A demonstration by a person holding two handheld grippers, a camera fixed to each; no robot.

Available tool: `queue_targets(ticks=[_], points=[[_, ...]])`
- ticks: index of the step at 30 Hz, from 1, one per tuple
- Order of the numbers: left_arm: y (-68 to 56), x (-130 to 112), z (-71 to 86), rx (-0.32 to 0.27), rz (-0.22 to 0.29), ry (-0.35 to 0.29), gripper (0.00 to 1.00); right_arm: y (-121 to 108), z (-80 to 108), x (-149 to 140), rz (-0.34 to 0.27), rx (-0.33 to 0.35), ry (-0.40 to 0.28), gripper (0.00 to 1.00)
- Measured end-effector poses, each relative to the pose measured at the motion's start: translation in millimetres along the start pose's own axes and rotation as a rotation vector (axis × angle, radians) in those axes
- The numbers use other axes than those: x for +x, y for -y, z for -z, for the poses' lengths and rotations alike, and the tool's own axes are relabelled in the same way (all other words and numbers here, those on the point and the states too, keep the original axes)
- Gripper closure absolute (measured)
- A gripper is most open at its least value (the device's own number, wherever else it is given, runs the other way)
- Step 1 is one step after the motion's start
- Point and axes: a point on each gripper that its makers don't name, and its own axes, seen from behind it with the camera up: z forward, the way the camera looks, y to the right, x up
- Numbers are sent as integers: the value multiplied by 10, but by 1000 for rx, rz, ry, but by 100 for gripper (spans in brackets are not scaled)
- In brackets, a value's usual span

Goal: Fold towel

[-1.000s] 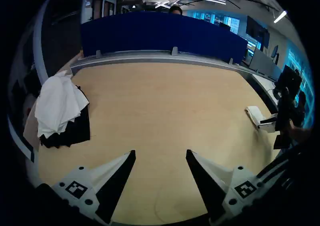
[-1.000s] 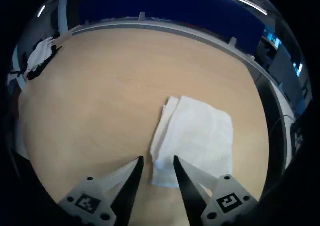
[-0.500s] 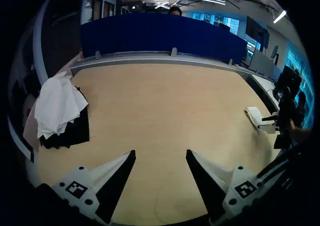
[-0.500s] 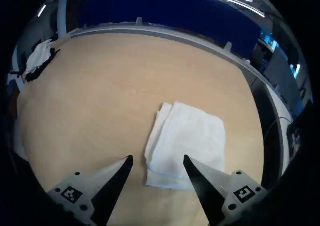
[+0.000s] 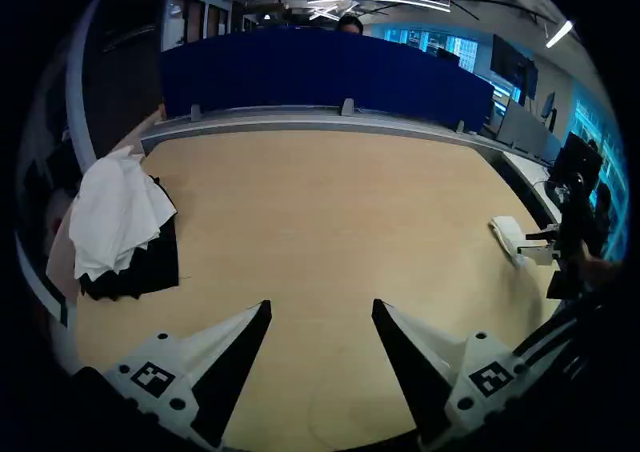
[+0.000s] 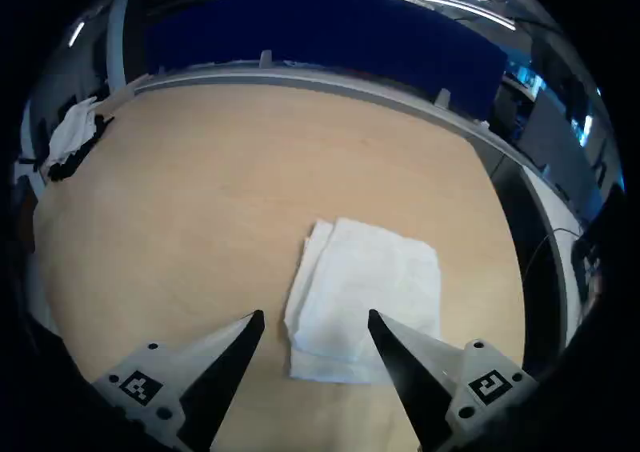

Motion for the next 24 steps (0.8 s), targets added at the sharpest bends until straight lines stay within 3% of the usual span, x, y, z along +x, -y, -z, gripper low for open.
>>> queue_targets(ticks=[11, 17, 24], points=[[14, 77, -11, -11, -8, -23, 6, -232, 114, 385, -126, -90, -182, 0], [32, 157, -44, -16, -15, -50, 7, -305, 210, 589, -162, -137, -272, 0], [115, 338, -103, -6, 1, -121, 6, -315, 471, 1071, -186, -210, -454, 0]])
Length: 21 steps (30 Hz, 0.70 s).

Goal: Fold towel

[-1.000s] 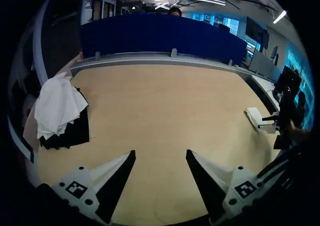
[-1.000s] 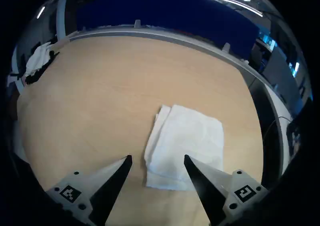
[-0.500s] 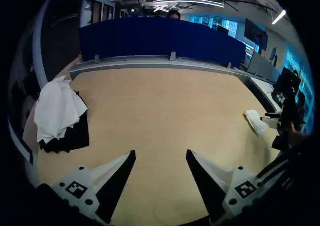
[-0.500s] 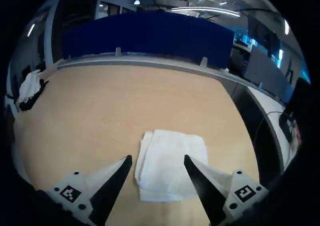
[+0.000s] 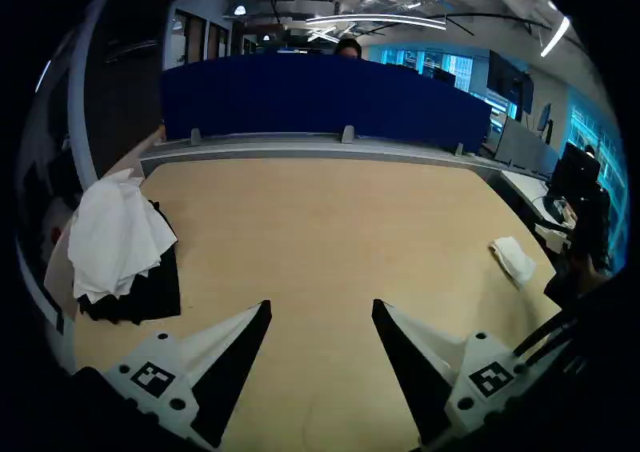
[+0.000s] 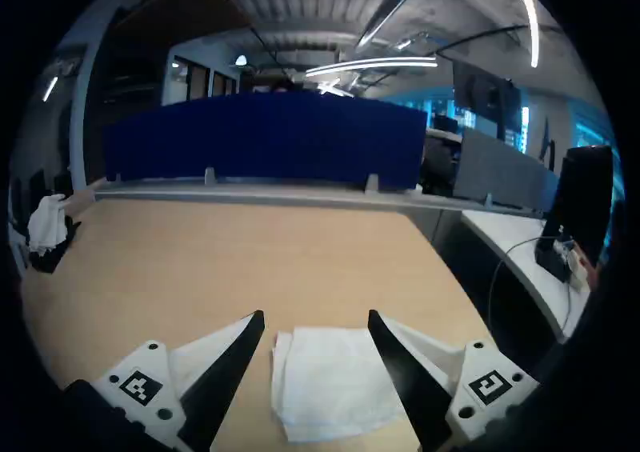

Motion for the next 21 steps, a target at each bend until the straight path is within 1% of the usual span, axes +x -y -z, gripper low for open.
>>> queue_targets(ticks=[3, 6, 11, 14, 17, 21], points=[[31, 95, -40, 8, 7, -36, 7, 37, 24, 228, -3, -20, -81, 0], [43, 202, -73, 10, 4, -74, 7, 74, 41, 380, -2, -34, -136, 0], [67, 359, -114, 12, -13, -133, 6, 170, 38, 508, -1, -43, -168, 0], [118, 464, -141, 19, -20, -172, 6, 303, 50, 619, 5, -30, -186, 0], [192, 589, -170, 30, -17, -220, 6, 445, 68, 734, 11, -23, -205, 0], [303, 760, -204, 47, -1, -287, 7, 685, 97, 862, 12, -13, -224, 0]])
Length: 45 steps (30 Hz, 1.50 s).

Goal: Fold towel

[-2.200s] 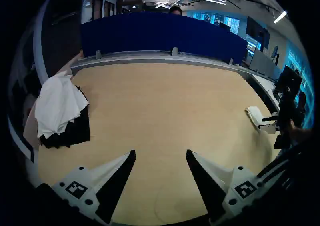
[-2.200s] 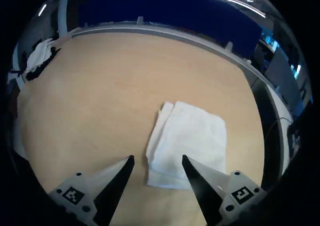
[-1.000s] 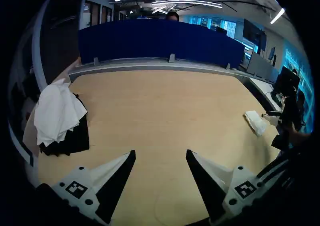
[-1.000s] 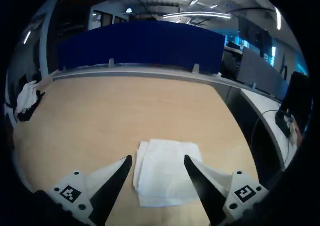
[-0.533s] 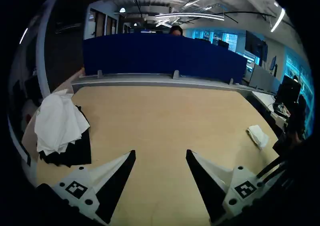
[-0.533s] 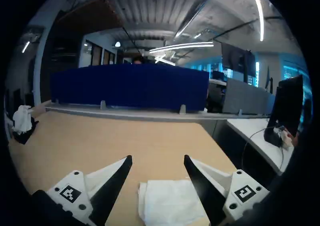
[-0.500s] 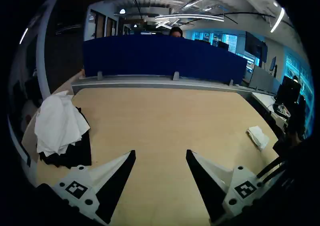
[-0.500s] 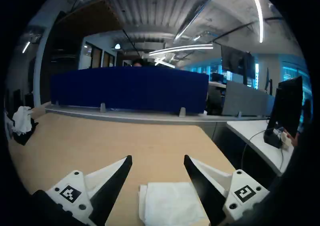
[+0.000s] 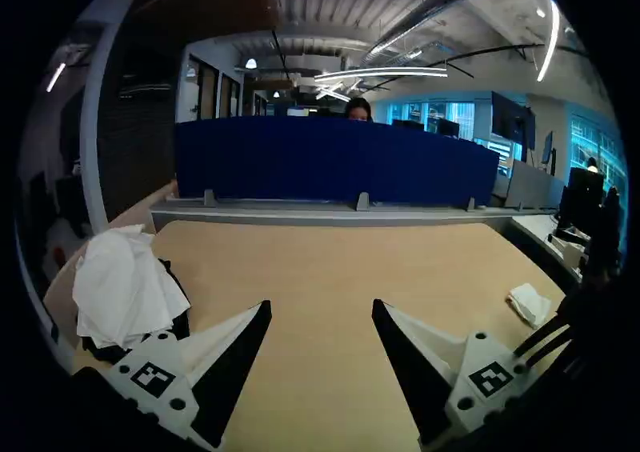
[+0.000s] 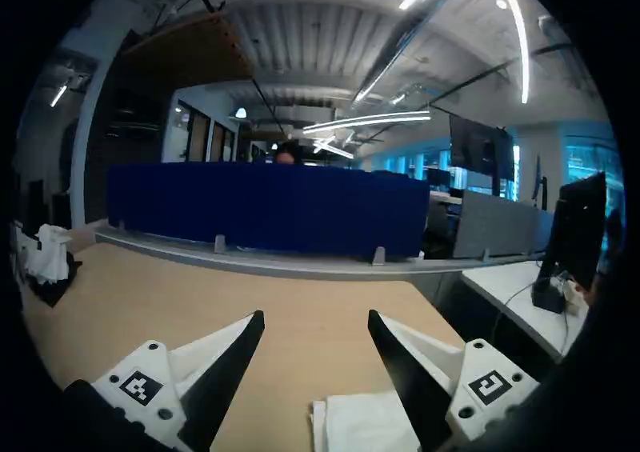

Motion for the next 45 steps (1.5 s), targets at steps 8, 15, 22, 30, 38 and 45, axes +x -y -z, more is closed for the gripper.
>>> queue_targets(ticks=[8, 15, 22, 30, 38, 45], points=[[177, 267, -131, 12, 22, -115, 7, 507, 23, 178, -3, 34, -15, 0], [295, 332, -200, 23, 29, -175, 7, 845, 70, 248, 0, 56, -17, 0], [366, 314, -227, 37, -18, -221, 6, 1064, 97, 310, -8, 77, -17, 0], [409, 235, -236, 67, -93, -261, 7, 1288, 142, 342, -6, 100, -12, 0], [423, 74, -282, 97, -162, -283, 7, 1453, 153, 311, -19, 119, 24, 0], [485, -153, -423, 111, -165, -289, 7, 1540, 84, 247, -18, 119, 37, 0]])
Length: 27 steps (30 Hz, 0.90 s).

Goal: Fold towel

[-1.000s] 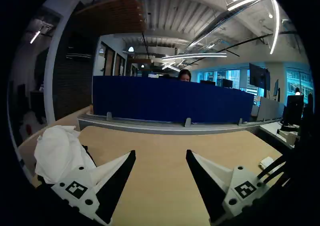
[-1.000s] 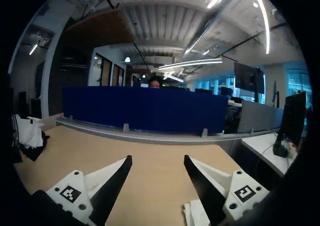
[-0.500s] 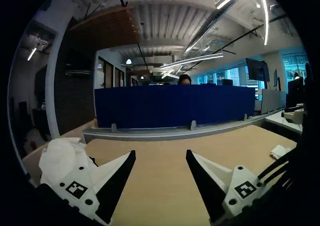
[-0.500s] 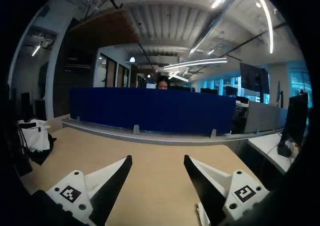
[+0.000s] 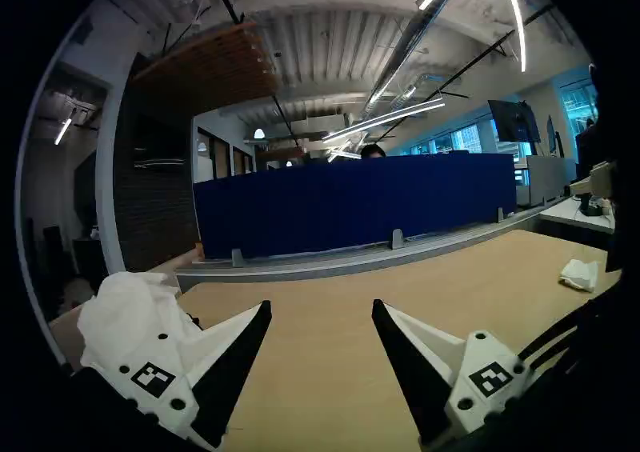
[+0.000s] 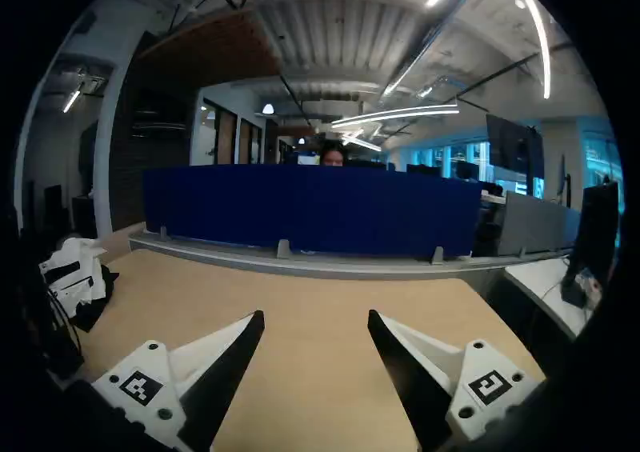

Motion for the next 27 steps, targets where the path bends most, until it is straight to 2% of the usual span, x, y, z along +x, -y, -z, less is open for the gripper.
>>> queue_targets(ticks=[8, 14, 27], points=[[-2, -266, -68, 3, -1, -26, 7, 37, -99, -143, 12, -1, 1, 0], [7, -452, -74, 9, 18, -42, 7, 34, -121, -220, 0, -6, -13, 0], [11, -657, -67, 11, 59, -42, 7, 42, -158, -318, 8, -6, -12, 0]])
